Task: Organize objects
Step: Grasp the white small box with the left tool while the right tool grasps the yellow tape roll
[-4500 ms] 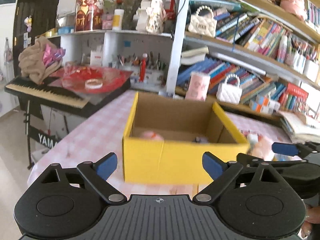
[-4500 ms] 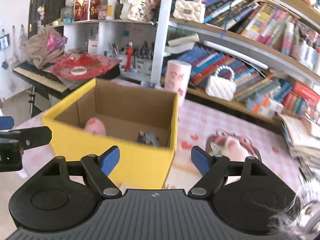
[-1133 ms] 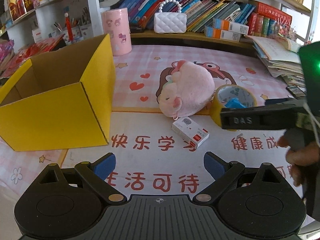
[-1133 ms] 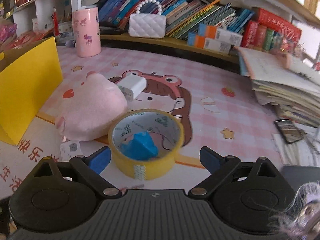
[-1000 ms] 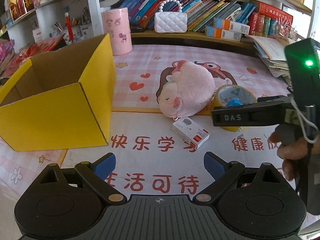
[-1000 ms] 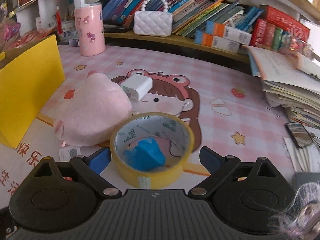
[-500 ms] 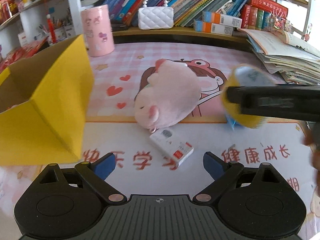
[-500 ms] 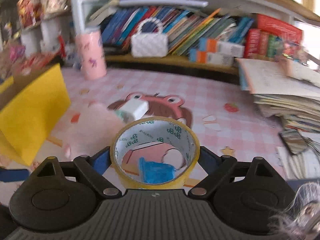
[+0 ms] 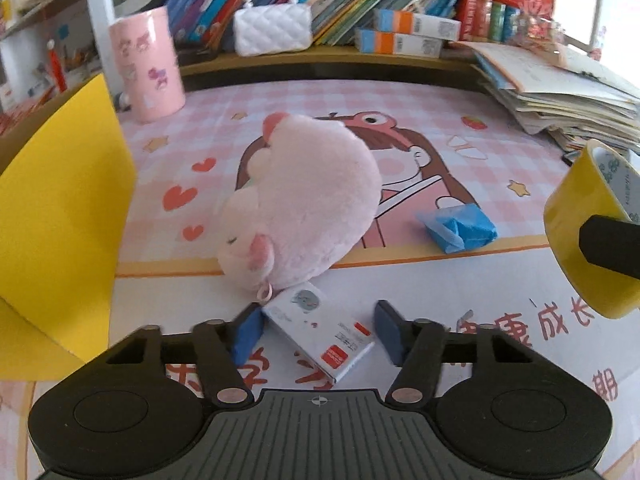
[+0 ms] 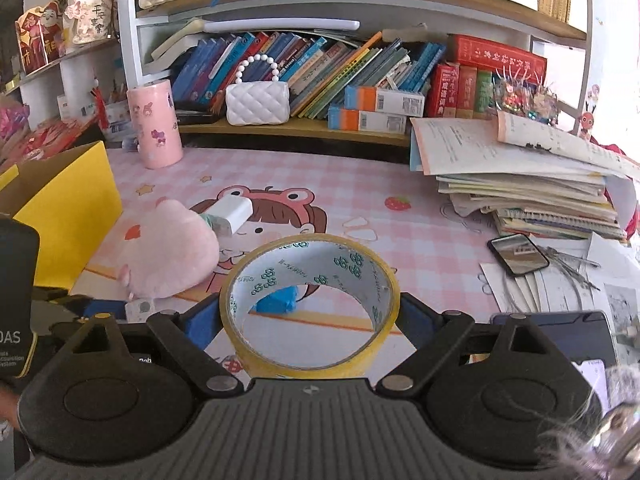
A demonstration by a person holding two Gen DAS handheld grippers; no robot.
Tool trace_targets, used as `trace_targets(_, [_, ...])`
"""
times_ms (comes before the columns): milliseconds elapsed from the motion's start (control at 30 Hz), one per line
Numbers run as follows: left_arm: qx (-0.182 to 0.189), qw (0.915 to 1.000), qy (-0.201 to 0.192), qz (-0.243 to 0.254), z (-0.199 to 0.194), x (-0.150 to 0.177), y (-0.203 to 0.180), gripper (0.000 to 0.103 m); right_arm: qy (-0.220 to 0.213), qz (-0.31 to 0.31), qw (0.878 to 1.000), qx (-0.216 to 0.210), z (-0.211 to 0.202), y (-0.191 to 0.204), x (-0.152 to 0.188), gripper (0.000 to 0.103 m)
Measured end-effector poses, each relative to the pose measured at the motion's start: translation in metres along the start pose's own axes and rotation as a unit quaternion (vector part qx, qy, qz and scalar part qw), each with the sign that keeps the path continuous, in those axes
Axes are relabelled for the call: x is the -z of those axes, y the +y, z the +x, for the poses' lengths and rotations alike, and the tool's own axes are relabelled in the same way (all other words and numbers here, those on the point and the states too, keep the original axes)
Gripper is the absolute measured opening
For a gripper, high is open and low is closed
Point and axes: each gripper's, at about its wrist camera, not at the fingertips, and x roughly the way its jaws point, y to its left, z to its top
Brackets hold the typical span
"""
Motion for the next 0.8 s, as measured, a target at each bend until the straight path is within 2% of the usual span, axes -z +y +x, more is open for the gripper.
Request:
trace_targets(133, [0.014, 0.9998, 0.004, -0.01, -0.009, 0.004, 0.005, 0.055, -0.005, -0.001, 1.0, 0.003, -0.004, 0.006, 0.001, 0.09])
trace_targets(267, [0.022, 0.9995, -0.012, -0.016, -0.03, 0.007, 0.012, 0.056, -0.003, 0.001, 1.0, 0.007, -0.005, 0.015, 0.001, 0.09])
trace_targets(467, [0.027, 0.9976, -0.025, -0.058, -0.071, 0.019, 0.032, 0.056, 0.013, 0.0, 1.0, 0.007, -0.007, 0.038, 0.007, 0.09])
trace_targets(800, [0.005, 0.9933, -0.058, -0.1, -0.123, 0.045, 0.086, 0.056, 0.024, -0.01, 1.0, -0.013, -0.021, 0.091, 0.016, 0.09])
